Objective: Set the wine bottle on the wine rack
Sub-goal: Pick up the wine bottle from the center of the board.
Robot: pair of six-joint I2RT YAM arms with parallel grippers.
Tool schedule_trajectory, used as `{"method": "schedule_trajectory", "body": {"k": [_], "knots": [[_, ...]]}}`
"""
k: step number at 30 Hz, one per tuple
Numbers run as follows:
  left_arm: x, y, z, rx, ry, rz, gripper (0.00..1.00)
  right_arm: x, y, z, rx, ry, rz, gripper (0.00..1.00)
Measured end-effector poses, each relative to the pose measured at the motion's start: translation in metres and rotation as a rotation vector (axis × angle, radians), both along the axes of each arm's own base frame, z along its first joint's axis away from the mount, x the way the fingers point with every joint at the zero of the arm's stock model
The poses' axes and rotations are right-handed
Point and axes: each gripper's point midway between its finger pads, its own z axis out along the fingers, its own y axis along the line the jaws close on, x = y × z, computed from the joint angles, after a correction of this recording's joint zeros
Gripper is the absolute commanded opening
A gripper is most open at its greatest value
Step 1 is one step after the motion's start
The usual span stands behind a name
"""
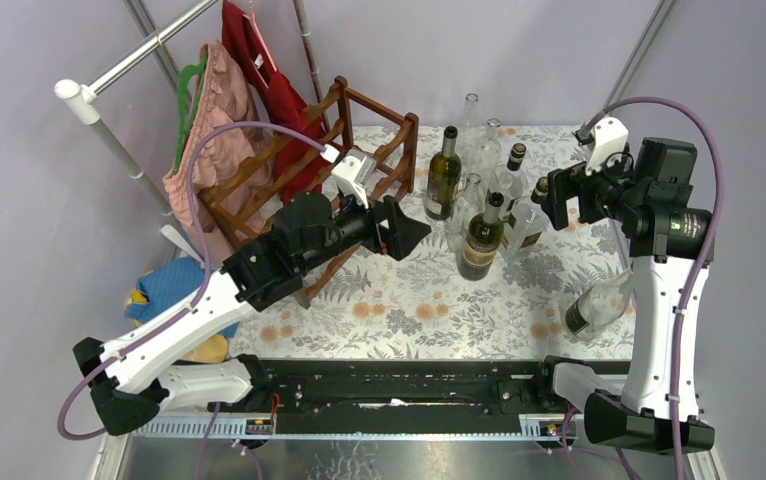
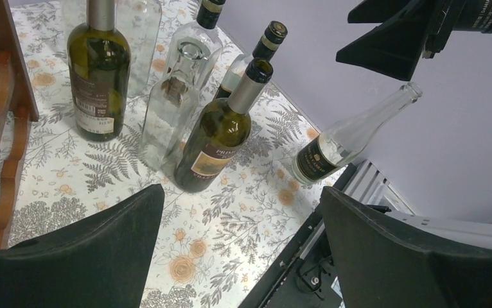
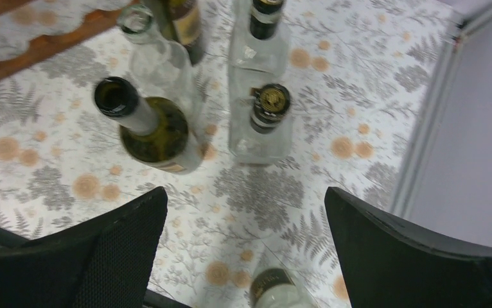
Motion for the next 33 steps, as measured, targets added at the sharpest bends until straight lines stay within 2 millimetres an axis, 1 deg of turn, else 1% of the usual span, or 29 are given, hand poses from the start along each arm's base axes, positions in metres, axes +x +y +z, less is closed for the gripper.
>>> {"method": "schedule_trajectory", "body": {"k": [5, 10, 13, 17, 22, 25, 27, 31, 33], "knots": [[-0.006, 0.008, -0.005, -0.022, 0.005, 0.003, 0.99, -0.01, -0.028, -0.001, -0.115, 0.016, -0.115, 1.0], [-0.011, 0.014, 0.003, -0.045, -0.007, 0.005, 0.99, -0.019, -0.063, -0.003, -0.225, 0.04, -0.264, 1.0], [-0.012, 0.016, 0.005, -0.049, -0.011, 0.009, 0.99, -0.024, -0.084, -0.008, -0.273, 0.096, -0.346, 1.0], [-0.013, 0.019, 0.009, -0.056, -0.019, 0.014, 0.99, -0.02, -0.102, -0.011, -0.321, 0.16, -0.386, 1.0], [-0.013, 0.024, 0.012, -0.055, -0.031, 0.024, 0.99, -0.023, -0.113, -0.016, -0.39, 0.226, -0.385, 1.0], [-0.013, 0.025, 0.013, -0.036, -0.029, 0.028, 0.99, -0.029, -0.115, -0.018, -0.404, 0.267, -0.374, 1.0], [-0.012, 0.024, 0.019, -0.038, -0.035, 0.028, 0.99, -0.032, -0.114, -0.017, -0.405, 0.286, -0.368, 1.0], [-0.011, 0.023, 0.031, -0.054, -0.05, 0.027, 0.99, -0.045, -0.117, -0.018, -0.431, 0.311, -0.379, 0.99], [-0.011, 0.021, 0.033, -0.056, -0.051, 0.024, 0.99, -0.054, -0.118, -0.022, -0.444, 0.326, -0.39, 0.98]]}}
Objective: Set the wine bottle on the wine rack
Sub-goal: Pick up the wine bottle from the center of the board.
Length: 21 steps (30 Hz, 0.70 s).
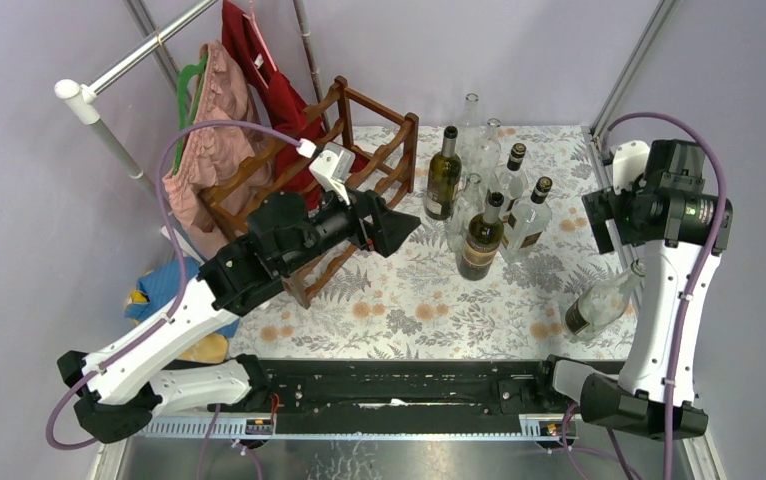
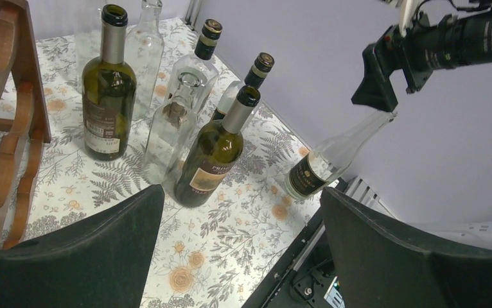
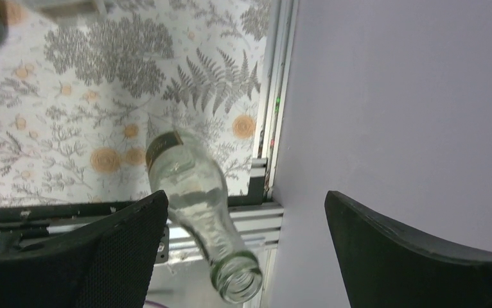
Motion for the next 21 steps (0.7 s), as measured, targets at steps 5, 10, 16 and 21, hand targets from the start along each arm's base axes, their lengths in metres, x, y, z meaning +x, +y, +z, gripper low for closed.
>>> {"method": "schedule_trajectory", "body": {"k": [5, 10, 16, 21], "knots": [[0.002, -0.008, 0.003, 0.013, 0.013, -0.02, 0.99, -0.029, 0.005, -0.022, 0.011, 0.065, -0.008, 0.93], [0.0, -0.008, 0.004, 0.017, 0.017, -0.027, 0.99, -0.045, 0.009, -0.034, 0.021, 0.113, -0.01, 0.92], [-0.003, -0.004, 0.005, 0.015, 0.021, -0.026, 0.99, -0.054, 0.008, -0.049, 0.02, 0.169, -0.024, 0.85], [-0.006, -0.001, 0.009, -0.001, 0.018, -0.025, 0.99, -0.057, 0.006, -0.057, 0.016, 0.196, -0.034, 0.73]]}}
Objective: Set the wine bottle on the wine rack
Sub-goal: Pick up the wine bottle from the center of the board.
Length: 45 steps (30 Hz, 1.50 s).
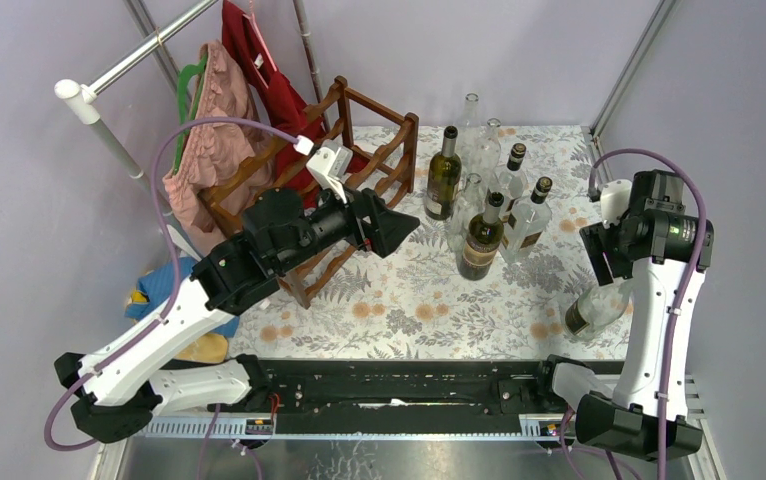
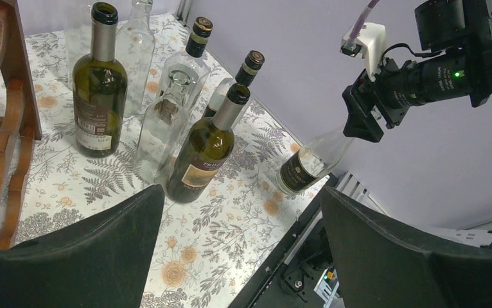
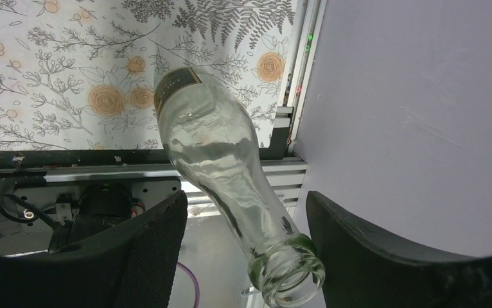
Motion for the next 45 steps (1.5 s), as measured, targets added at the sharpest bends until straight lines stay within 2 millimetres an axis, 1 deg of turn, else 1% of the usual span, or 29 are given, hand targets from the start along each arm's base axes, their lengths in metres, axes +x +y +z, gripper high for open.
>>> {"method": "schedule_trajectory", "body": {"k": [2, 5, 6, 9, 10, 13, 14, 16, 19, 20, 22, 25, 28, 31, 33, 37, 40, 42, 45], "knots": [[0.0, 0.0, 0.0, -0.004, 0.004, 0.0, 0.99, 0.0, -0.001, 0.0, -0.003, -0.001, -0.003, 0.71], [-0.001, 0.0, -0.002, -0.007, 0.014, 0.001, 0.99, 0.0, -0.003, 0.0, -0.009, -0.001, -0.006, 0.71], [-0.001, 0.0, -0.002, -0.007, 0.017, 0.001, 0.99, 0.0, -0.003, 0.0, -0.009, -0.003, -0.007, 0.74], [-0.002, 0.001, -0.001, -0.011, 0.018, 0.001, 0.99, 0.0, -0.004, -0.001, -0.01, -0.001, -0.008, 0.91], [-0.002, 0.001, -0.001, -0.012, 0.018, 0.001, 0.99, 0.0, -0.004, -0.001, -0.01, 0.0, -0.009, 0.95], [-0.002, 0.001, 0.0, -0.014, 0.017, 0.001, 0.99, 0.002, -0.004, 0.0, -0.013, -0.002, -0.001, 0.98], [-0.002, 0.001, 0.0, -0.014, 0.017, 0.001, 0.99, 0.003, -0.004, 0.004, -0.012, -0.006, 0.004, 0.98], [-0.002, 0.001, 0.0, -0.014, 0.017, 0.0, 0.99, 0.012, -0.002, 0.017, 0.002, -0.042, 0.02, 0.98], [-0.002, 0.001, -0.001, -0.012, 0.018, 0.0, 0.99, 0.036, 0.006, 0.044, 0.042, -0.146, 0.075, 0.98], [-0.002, 0.0, -0.001, -0.011, 0.019, -0.001, 0.98, 0.044, 0.012, 0.053, 0.069, -0.183, 0.109, 0.98], [-0.001, -0.001, -0.003, -0.009, 0.021, -0.003, 0.98, 0.055, 0.026, 0.063, 0.129, -0.229, 0.174, 1.0], [-0.001, -0.002, -0.006, -0.006, 0.024, -0.002, 0.98, 0.07, 0.06, 0.074, 0.279, -0.278, 0.328, 1.0], [0.0, -0.002, -0.012, -0.001, 0.033, 0.001, 0.98, 0.081, 0.098, 0.082, 0.458, -0.302, 0.506, 1.0], [0.002, -0.001, -0.02, 0.006, 0.043, 0.013, 0.98, 0.089, 0.128, 0.088, 0.573, -0.307, 0.625, 1.0], [0.003, 0.0, -0.024, 0.009, 0.046, 0.023, 0.98, 0.095, 0.152, 0.091, 0.619, -0.293, 0.716, 0.99], [0.007, 0.002, -0.026, 0.004, 0.043, 0.046, 0.98, 0.104, 0.192, 0.088, 0.677, -0.258, 0.803, 0.97], [0.009, 0.004, -0.027, -0.002, 0.037, 0.064, 0.98, 0.111, 0.208, 0.076, 0.695, -0.24, 0.776, 0.93], [0.01, 0.006, -0.026, -0.008, 0.032, 0.075, 0.98, 0.118, 0.211, 0.064, 0.689, -0.227, 0.729, 0.89], [0.011, 0.007, -0.027, -0.014, 0.026, 0.083, 0.98, 0.129, 0.21, 0.05, 0.672, -0.209, 0.663, 0.85]]}}
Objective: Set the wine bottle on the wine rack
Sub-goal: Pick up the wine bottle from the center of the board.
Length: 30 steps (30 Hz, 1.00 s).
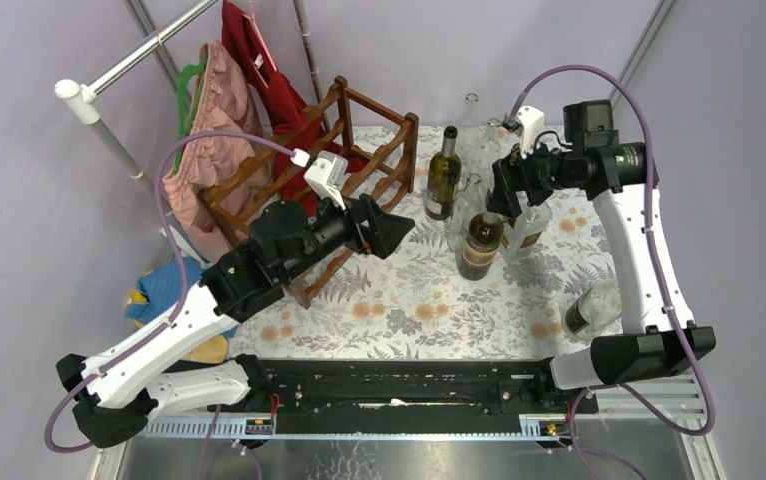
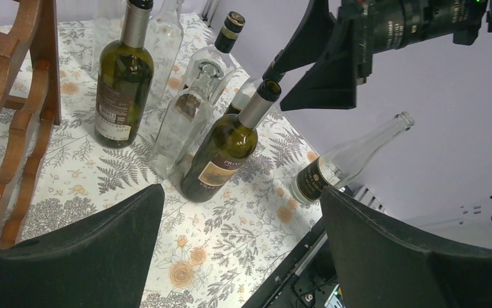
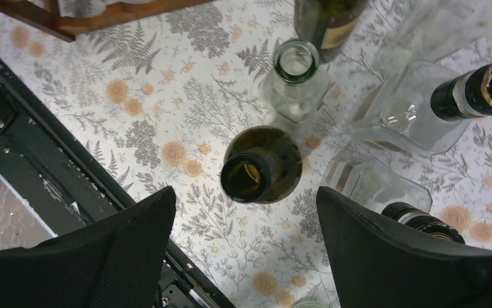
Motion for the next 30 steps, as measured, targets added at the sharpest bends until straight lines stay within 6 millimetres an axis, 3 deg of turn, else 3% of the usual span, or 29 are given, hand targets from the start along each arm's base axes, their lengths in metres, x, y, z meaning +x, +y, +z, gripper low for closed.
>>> {"method": "schedule_trajectory", "body": {"k": [11, 20, 25, 27, 30], "knots": [[0.003, 0.0, -0.005, 0.008, 0.002, 0.013, 0.99, 0.016, 0.015, -0.042, -0.065, 0.084, -0.051, 0.7], [0.004, -0.001, -0.008, 0.013, 0.004, 0.013, 0.99, 0.018, 0.013, -0.056, -0.107, 0.102, -0.08, 0.34], [0.003, -0.001, -0.011, 0.018, 0.006, 0.012, 0.99, 0.024, 0.011, -0.055, -0.12, 0.076, -0.1, 0.05], [0.003, -0.001, -0.011, 0.022, 0.003, 0.005, 0.99, 0.024, 0.011, -0.055, -0.12, 0.075, -0.097, 0.0], [-0.001, -0.004, -0.011, 0.027, -0.006, -0.026, 0.99, 0.019, 0.01, -0.054, -0.118, 0.078, -0.097, 0.0]]}}
